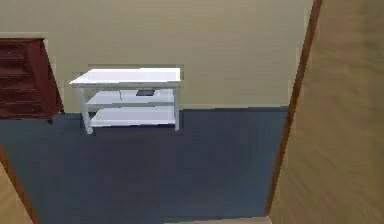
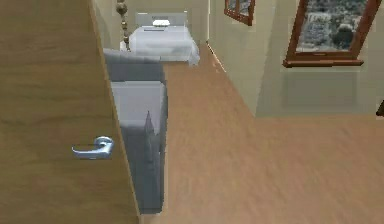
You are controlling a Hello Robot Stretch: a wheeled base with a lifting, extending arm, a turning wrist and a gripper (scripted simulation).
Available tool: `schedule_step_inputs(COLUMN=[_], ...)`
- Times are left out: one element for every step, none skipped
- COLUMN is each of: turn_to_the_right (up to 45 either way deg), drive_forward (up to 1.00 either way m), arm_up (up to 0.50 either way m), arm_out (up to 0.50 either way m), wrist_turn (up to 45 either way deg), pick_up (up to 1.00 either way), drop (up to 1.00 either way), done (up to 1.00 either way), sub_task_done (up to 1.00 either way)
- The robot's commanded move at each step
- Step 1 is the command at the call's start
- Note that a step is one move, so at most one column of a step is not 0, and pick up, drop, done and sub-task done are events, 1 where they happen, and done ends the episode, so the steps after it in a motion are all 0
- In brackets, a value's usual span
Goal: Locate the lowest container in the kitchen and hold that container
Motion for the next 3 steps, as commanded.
schedule_step_inputs(turn_to_the_right=[0.0, 9.0, 0.0], drive_forward=[1.0, 0.0, 0.35], arm_up=[0.0, 0.0, 0.0], arm_out=[0.0, 0.0, 0.0], wrist_turn=[0.0, 0.0, 0.0], pick_up=[0.0, 0.0, 0.0], drop=[0.0, 0.0, 0.0], done=[0.0, 0.0, 0.0], sub_task_done=[0.0, 0.0, 0.0])
